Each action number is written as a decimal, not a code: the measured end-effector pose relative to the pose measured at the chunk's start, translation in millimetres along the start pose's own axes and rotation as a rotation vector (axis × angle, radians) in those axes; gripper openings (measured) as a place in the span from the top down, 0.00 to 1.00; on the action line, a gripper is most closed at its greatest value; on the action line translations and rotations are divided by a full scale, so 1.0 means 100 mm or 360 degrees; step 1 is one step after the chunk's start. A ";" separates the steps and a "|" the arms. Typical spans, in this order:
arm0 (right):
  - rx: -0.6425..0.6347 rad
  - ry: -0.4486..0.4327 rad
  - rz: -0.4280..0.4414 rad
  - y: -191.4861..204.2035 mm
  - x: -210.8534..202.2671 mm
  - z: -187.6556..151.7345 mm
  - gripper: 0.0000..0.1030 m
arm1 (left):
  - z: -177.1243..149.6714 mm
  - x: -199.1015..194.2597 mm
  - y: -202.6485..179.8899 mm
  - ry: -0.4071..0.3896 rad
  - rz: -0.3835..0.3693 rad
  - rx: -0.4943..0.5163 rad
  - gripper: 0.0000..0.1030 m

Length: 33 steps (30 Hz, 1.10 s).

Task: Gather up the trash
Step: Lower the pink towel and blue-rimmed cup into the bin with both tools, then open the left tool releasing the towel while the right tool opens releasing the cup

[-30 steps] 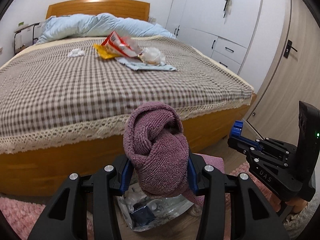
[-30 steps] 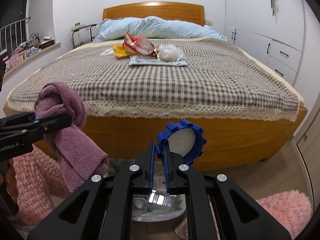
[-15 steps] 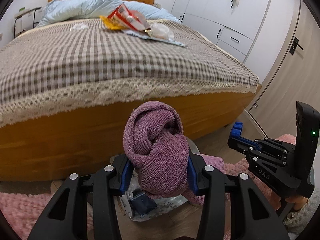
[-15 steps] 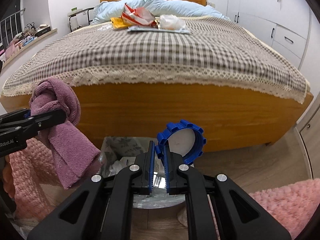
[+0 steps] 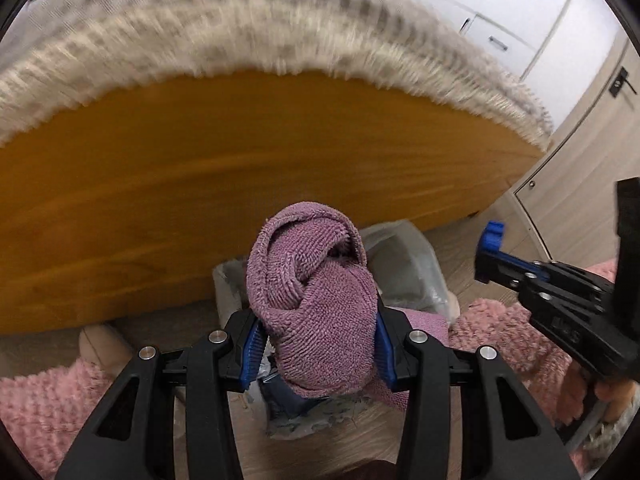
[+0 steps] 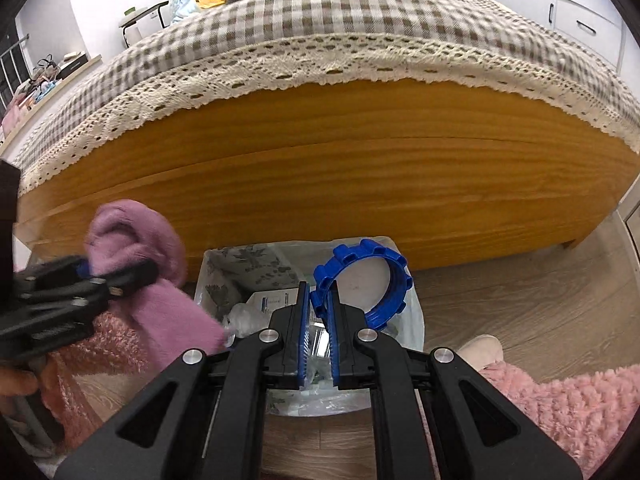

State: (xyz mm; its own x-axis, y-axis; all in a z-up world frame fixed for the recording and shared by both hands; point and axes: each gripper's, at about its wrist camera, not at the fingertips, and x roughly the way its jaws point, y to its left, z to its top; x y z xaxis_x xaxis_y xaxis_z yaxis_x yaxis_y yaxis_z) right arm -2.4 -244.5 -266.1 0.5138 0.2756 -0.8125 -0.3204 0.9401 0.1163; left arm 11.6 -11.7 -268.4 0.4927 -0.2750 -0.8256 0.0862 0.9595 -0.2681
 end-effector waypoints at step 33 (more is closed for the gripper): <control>-0.0030 0.0101 -0.0071 0.02 0.34 0.01 0.92 | 0.02 0.36 0.32 0.0132 0.0221 -0.0269 0.07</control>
State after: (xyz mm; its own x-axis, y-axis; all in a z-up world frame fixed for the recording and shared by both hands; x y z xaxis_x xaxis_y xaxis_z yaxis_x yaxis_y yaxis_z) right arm 14.9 -232.9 -293.1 0.4767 0.2196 -0.8512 -0.3135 0.9471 0.0687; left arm 33.7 9.6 -306.0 0.4161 -0.1518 -0.8966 -0.1272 0.9666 -0.2227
